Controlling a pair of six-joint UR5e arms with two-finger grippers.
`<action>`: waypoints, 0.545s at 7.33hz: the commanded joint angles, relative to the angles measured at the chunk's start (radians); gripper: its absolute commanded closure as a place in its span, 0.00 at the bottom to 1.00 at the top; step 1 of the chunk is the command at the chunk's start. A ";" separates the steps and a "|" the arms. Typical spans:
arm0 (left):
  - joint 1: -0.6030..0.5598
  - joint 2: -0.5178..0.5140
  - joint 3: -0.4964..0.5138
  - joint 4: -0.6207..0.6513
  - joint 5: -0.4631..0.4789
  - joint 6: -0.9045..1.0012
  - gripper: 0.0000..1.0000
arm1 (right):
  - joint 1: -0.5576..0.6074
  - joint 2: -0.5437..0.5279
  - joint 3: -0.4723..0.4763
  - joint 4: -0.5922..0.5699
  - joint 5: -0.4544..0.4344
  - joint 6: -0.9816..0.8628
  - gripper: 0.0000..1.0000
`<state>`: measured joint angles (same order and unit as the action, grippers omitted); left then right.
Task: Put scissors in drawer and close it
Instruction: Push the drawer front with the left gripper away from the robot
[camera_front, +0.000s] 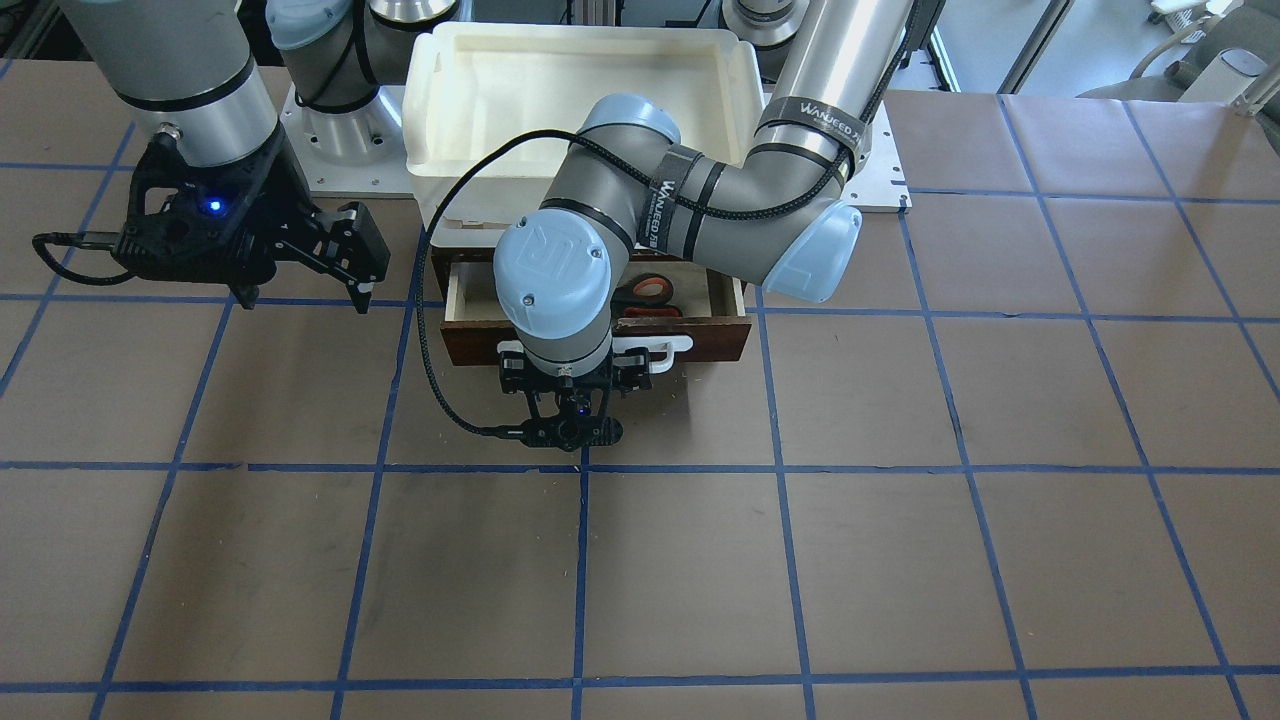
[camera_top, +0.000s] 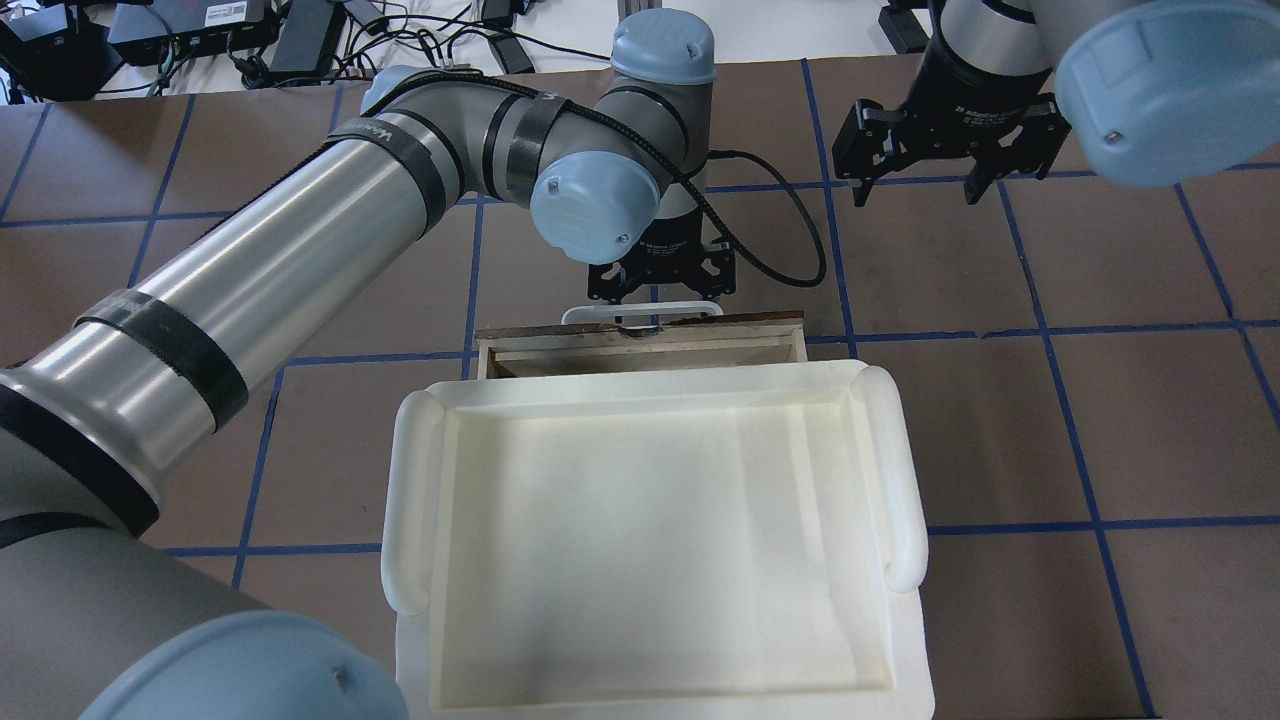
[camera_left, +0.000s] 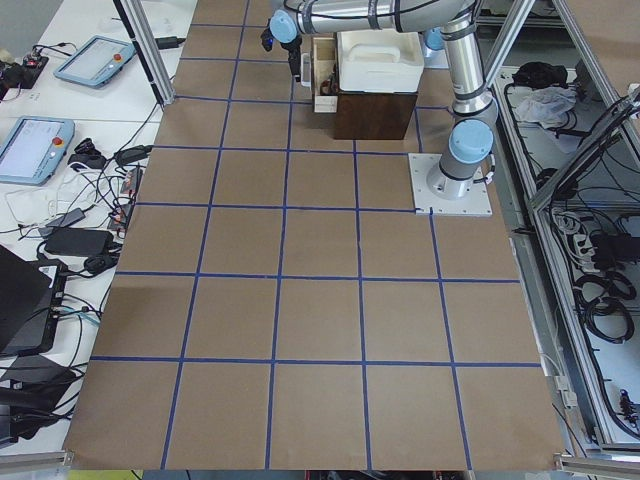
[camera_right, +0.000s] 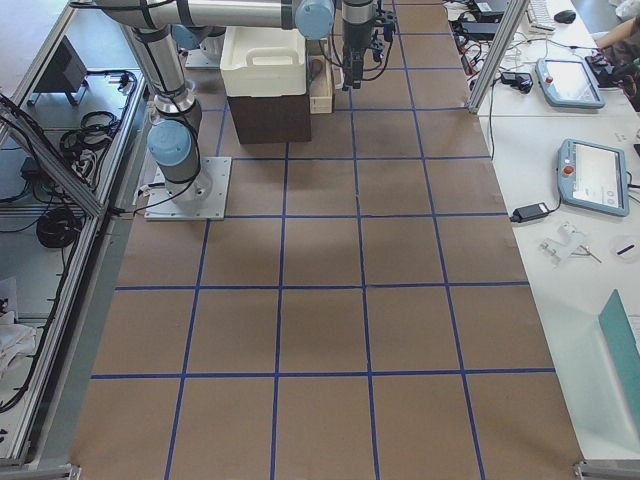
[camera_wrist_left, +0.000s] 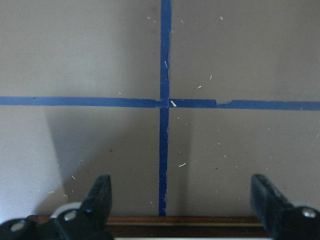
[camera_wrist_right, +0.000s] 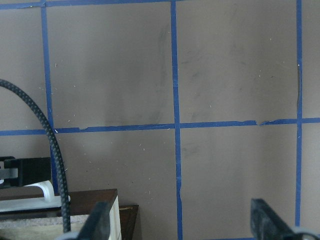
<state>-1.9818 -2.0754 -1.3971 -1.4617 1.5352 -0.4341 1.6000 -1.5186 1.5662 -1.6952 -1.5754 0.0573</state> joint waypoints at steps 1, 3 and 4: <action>-0.002 0.040 -0.051 -0.037 -0.001 0.000 0.00 | 0.000 0.000 0.002 0.000 0.000 -0.001 0.00; -0.011 0.072 -0.097 -0.054 -0.001 0.000 0.00 | 0.000 0.000 0.002 -0.003 0.000 0.001 0.00; -0.015 0.078 -0.105 -0.064 -0.001 -0.005 0.00 | -0.002 0.000 0.002 -0.003 0.000 0.001 0.00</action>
<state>-1.9913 -2.0091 -1.4859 -1.5154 1.5340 -0.4353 1.5995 -1.5187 1.5676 -1.6971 -1.5754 0.0578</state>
